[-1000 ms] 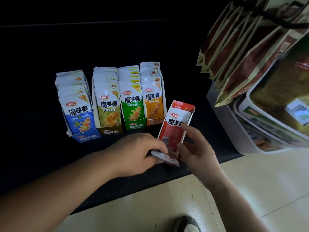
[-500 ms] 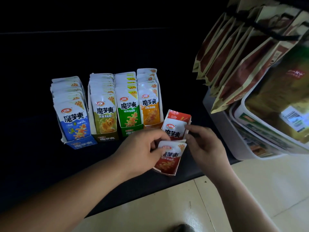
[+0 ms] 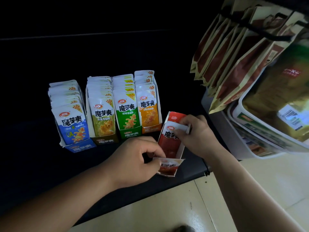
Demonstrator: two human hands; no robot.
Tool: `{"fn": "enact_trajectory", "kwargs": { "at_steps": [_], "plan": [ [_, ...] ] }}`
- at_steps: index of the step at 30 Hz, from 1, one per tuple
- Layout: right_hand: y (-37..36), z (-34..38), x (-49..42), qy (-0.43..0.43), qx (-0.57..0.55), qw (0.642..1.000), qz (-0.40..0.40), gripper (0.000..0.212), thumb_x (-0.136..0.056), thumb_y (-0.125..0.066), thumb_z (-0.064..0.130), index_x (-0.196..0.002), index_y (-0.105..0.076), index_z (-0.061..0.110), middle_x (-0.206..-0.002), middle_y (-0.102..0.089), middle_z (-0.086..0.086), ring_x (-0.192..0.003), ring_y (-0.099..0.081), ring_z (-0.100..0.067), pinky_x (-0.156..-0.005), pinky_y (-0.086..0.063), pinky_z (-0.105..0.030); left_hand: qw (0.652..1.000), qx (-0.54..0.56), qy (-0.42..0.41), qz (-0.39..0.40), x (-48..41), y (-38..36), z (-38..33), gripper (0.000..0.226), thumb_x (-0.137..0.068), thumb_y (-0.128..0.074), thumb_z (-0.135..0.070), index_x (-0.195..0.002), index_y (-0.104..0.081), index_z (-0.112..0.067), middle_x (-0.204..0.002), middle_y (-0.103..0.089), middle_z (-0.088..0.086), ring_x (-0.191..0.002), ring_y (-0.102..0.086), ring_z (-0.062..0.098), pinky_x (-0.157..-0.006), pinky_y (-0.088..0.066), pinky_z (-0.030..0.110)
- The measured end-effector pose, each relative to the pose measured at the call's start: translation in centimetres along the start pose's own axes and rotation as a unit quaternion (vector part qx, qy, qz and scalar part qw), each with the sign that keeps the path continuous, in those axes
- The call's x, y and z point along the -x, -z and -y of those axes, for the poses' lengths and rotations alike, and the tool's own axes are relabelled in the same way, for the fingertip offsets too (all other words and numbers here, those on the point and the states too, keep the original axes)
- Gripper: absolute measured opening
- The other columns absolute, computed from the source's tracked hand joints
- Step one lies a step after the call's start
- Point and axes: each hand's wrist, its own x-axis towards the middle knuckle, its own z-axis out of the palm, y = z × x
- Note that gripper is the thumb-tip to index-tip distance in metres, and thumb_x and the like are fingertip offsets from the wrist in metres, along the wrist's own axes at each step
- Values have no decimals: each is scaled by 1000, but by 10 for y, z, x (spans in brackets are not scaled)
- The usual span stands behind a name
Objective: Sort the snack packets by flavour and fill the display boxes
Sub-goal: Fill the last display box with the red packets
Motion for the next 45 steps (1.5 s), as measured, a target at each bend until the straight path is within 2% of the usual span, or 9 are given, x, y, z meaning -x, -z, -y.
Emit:
{"fn": "enact_trajectory", "kwargs": {
  "at_steps": [6,10,13,19,28,32,36,39,45],
  "plan": [
    [9,9,17,99,1,988,-121,5,-87,-81,34,-91,-77,33,-103,-48,11,-90,-55,-6,-69,-53,-30,1000,16,17,6,2,-1,1,19,-92,-72,-9,-95,-81,-26,-92,-70,-16,-82,-65,4,-66,-45,11],
    [21,5,46,93,-64,992,-54,6,-92,-74,33,-96,-79,32,-88,-76,14,-82,-71,-8,-66,-60,-44,994,96,58,-6,2,1,-4,8,-99,-66,-39,-101,-70,-33,-91,-75,-12,-84,-69,4,-74,-54,26],
    [24,8,63,74,-139,988,1,8,-97,-71,20,-101,-77,23,-93,-77,7,-89,-72,-10,-74,-60,-36,987,110,112,-22,-2,-4,-3,32,-98,-63,-46,-129,-54,-41,-96,-77,-9,-93,-73,8,-91,-57,43],
    [21,28,72,2,-239,970,-36,23,-88,-79,39,-104,-71,24,-92,-77,5,-84,-73,-9,-67,-60,-29,991,94,88,18,-3,-12,-7,18,-102,-63,-35,-117,-73,-40,-112,-71,-19,-108,-67,1,-99,-56,40],
    [19,32,59,25,-161,982,-101,48,-93,-69,1,-121,-56,38,-96,-77,11,-97,-71,-1,-72,-61,-26,995,-8,84,-54,2,-12,-3,40,-81,-77,-59,-113,-61,-42,-108,-56,-31,-98,-57,-7,-71,-46,15],
    [25,35,56,14,-258,966,14,36,-96,-66,-3,-118,-60,25,-91,-80,1,-93,-76,-12,-75,-64,-31,995,-15,54,-88,-3,-5,-4,62,-85,-76,-53,-139,-46,-50,-127,-54,-37,-113,-50,-15,-79,-43,12],
    [23,29,56,41,-284,957,45,12,-100,-66,9,-108,-71,17,-89,-79,-4,-89,-76,-15,-78,-62,-33,998,40,18,-37,-5,-9,-8,23,-97,-70,-30,-117,-69,-42,-104,-72,-21,-97,-65,-9,-76,-52,12],
    [21,16,38,65,-126,985,-97,12,-99,-68,25,-110,-74,23,-101,-72,6,-92,-69,-9,-77,-60,-37,998,44,21,-33,-2,-10,-4,8,-98,-69,-32,-96,-76,-29,-94,-75,-16,-93,-71,4,-80,-59,34],
    [-3,10,0,126,88,982,-113,53,-92,-75,29,-143,-61,30,-131,-57,0,-118,-61,-25,-80,-60,-46,999,37,18,-35,0,-7,0,10,-96,-69,-37,-93,-77,-30,-91,-74,-20,-92,-70,2,-76,-58,27]
  ]
}}
